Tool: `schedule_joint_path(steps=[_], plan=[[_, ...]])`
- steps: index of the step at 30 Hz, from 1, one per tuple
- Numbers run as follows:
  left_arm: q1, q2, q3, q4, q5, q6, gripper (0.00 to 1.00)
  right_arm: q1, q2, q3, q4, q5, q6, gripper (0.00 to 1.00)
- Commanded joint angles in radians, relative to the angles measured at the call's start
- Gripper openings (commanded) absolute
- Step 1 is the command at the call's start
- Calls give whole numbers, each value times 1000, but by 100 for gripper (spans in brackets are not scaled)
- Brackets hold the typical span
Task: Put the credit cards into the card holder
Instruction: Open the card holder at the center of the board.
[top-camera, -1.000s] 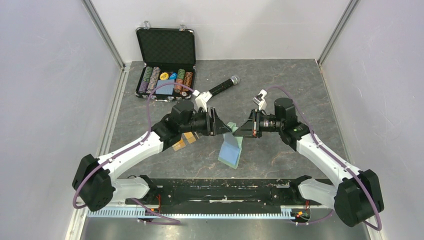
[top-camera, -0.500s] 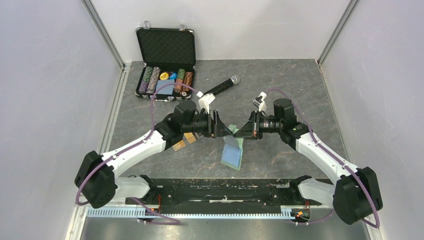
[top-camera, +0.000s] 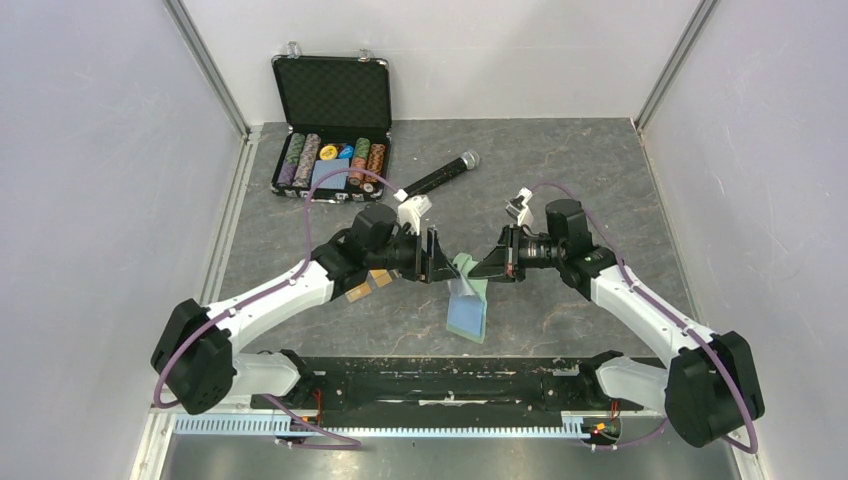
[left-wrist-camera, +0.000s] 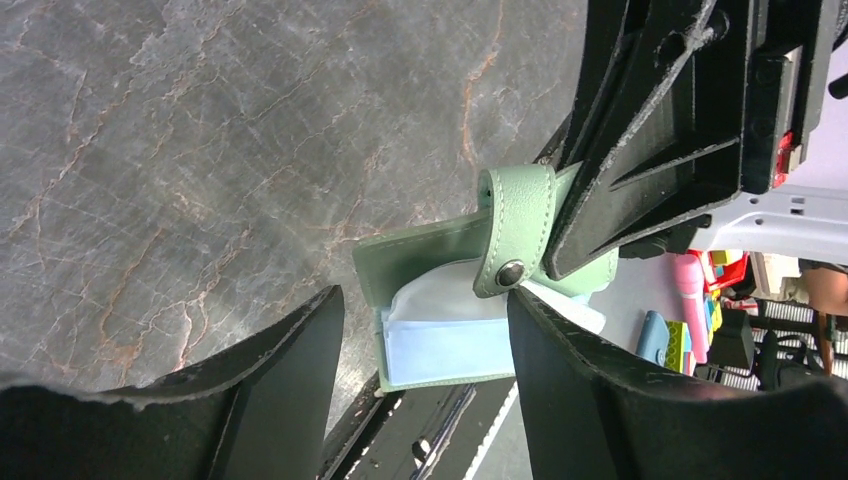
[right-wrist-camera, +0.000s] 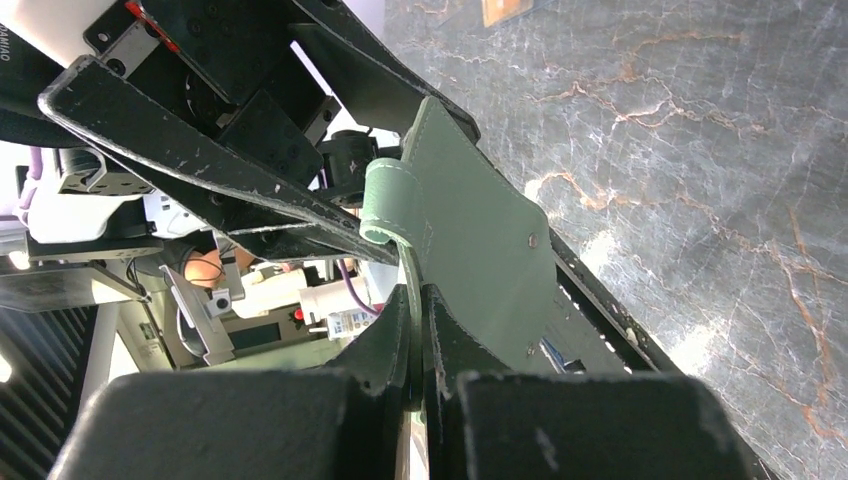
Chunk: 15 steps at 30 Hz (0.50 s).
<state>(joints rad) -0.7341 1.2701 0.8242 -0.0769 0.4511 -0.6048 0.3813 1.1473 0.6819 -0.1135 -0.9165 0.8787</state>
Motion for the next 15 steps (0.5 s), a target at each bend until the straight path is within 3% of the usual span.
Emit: schedule_joint_path(steps=[1, 9, 15], plan=[[6, 31, -7, -31, -46, 42, 68, -7, 10, -20, 28, -37, 19, 0], [17, 53, -63, 72, 8, 17, 72, -23, 24, 13, 34, -82, 36, 0], [74, 55, -183, 433, 223, -98, 73, -33, 28, 27, 79, -141, 74, 0]])
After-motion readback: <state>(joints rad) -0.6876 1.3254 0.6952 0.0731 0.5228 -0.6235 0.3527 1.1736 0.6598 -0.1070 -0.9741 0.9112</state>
